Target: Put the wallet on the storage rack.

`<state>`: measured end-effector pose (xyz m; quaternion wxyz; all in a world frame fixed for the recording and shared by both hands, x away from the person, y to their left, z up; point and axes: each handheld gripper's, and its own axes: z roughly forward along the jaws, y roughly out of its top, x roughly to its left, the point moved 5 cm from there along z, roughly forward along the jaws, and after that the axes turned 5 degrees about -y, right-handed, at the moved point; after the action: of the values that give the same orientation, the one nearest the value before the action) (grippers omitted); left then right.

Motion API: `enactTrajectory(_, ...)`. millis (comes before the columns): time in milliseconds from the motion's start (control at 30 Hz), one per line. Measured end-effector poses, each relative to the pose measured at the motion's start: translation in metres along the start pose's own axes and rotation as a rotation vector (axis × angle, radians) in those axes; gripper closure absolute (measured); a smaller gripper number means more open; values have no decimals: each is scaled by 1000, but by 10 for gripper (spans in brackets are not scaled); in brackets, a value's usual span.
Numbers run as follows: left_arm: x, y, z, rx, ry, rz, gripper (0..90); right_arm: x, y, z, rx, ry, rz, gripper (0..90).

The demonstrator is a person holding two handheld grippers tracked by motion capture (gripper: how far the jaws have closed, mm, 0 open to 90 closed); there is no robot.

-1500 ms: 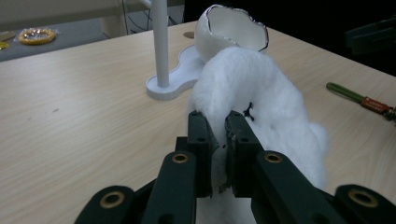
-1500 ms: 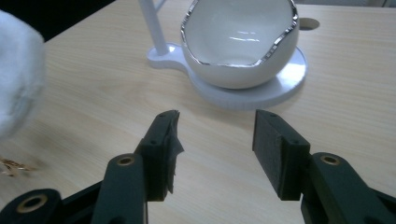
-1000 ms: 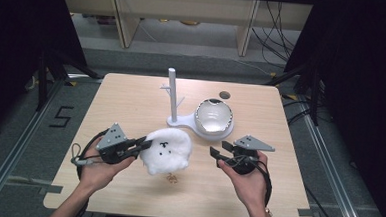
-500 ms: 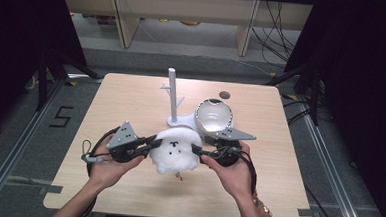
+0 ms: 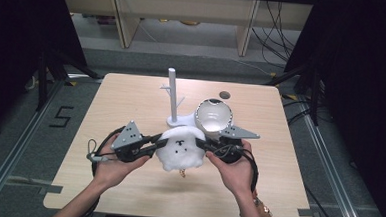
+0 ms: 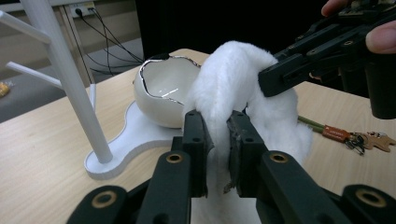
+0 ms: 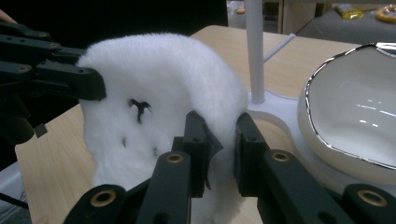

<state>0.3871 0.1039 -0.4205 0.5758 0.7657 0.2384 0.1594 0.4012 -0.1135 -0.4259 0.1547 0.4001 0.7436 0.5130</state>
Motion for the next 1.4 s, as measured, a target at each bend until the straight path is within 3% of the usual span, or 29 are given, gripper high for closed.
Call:
enactTrajectory(133, 3, 1, 0, -27, -1, -9, 679, 0, 3, -5, -28, 4, 27, 799)
enactTrajectory(167, 4, 2, -2, -33, 4, -8, 616, -1, 4, -7, -41, 5, 22, 800)
enactTrajectory(300, 7, 2, -6, -49, 9, -12, 532, -5, 9, -11, -82, -6, 11, 802)
enactTrajectory(367, 9, 1, -10, -44, 24, -11, 518, -5, 10, -13, -80, -9, 23, 802)
enactTrajectory(533, 9, 1, -23, -70, 36, -14, 483, -10, 16, -18, -120, -24, 0, 802)
enactTrajectory(567, 8, -2, -28, -67, 44, -14, 479, -12, 17, -20, -118, -40, -14, 802)
enactTrajectory(600, 9, -4, -31, -65, 50, -14, 475, -12, 18, -22, -119, -32, 8, 802)
enactTrajectory(633, 10, -9, -40, -63, 64, -18, 463, -16, 19, -24, -122, -50, -10, 802)
enactTrajectory(733, 12, -15, -49, -70, 82, -30, 450, -19, 21, -28, -118, -58, 6, 802)
enactTrajectory(833, 16, -28, -66, -75, 121, -64, 444, -25, 25, -32, -145, -79, -9, 802)
enactTrajectory(933, 17, -35, -73, -76, 133, -79, 443, -27, 26, -35, -147, -83, 4, 802)
enactTrajectory(1000, 18, -46, -81, -67, 158, -103, 443, -34, 30, -39, -148, -114, -2, 801)
enactTrajectory(1233, 25, -68, -91, -50, 196, -145, 432, -48, 37, -45, -180, -147, 1, 802)
enactTrajectory(1267, 27, -71, -92, -47, 207, -148, 432, -49, 38, -45, -179, -148, 23, 802)
enactTrajectory(1333, 29, -76, -94, -49, 218, -164, 430, -54, 40, -46, -181, -163, 13, 802)
enactTrajectory(1400, 30, -79, -95, -54, 225, -172, 426, -58, 43, -46, -180, -170, 32, 801)
